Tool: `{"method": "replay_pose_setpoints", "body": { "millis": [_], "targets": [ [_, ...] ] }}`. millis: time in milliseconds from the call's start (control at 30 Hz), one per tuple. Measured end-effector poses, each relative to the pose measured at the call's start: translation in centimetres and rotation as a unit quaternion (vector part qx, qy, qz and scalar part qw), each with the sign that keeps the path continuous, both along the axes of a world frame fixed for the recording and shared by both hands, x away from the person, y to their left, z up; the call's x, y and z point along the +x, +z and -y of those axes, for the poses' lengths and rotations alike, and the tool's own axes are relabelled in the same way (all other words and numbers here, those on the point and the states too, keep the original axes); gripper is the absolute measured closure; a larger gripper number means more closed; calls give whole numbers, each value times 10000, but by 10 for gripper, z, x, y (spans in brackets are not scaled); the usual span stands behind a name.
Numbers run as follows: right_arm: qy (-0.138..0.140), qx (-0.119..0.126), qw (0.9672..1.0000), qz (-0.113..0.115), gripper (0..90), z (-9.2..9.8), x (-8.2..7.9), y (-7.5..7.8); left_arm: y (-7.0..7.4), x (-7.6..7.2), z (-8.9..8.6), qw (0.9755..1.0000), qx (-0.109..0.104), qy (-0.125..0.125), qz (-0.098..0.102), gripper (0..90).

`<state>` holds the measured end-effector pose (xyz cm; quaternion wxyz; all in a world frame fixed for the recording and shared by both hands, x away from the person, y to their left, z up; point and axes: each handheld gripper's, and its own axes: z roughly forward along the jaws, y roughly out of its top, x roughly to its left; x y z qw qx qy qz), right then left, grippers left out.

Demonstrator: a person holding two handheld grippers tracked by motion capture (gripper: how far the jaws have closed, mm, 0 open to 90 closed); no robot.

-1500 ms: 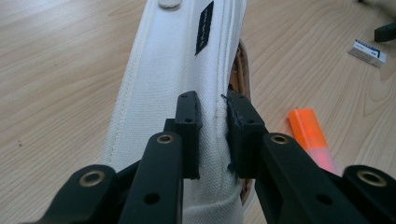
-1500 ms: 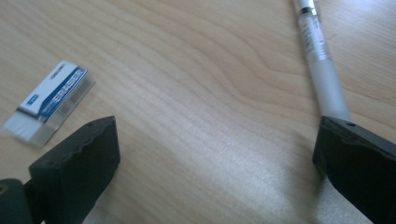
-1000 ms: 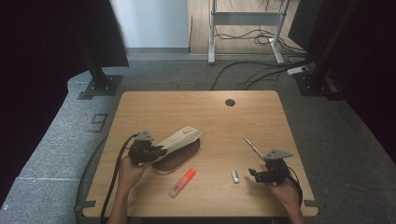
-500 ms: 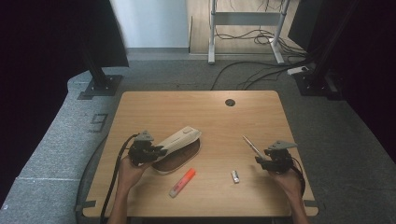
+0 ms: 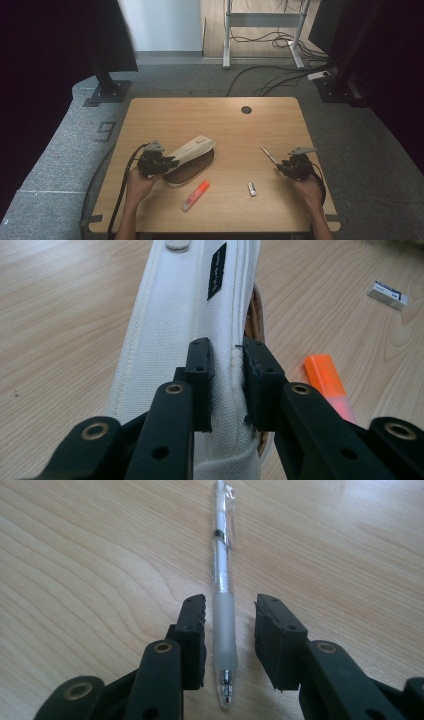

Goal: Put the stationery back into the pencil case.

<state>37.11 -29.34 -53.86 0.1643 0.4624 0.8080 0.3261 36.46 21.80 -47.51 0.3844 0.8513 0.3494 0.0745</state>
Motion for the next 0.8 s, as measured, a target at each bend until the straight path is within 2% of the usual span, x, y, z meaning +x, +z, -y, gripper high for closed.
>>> {"method": "replay_pose_setpoints", "body": {
  "millis": [233,400,533,567,633,800],
  "targets": [
    [62,64,9999,110,779,-2,-2,-4,0,0,0,10000,12,-2,9,750],
    [7,137,9998,109,787,-1,-3,-4,0,-1,1,10000,13,3,21,748],
    [-9,74,9999,86,789,-2,-3,-3,0,-1,0,10000,-9,8,27,749],
    [-10,97,9999,90,790,-2,-3,-2,0,-1,0,10000,-6,0,26,749],
    [19,298,9995,85,790,-1,-5,1,1,-1,0,10000,5,1,41,749],
    [92,417,9990,144,791,-2,-8,9,1,-2,1,10000,37,-12,55,748]
  ]
}}
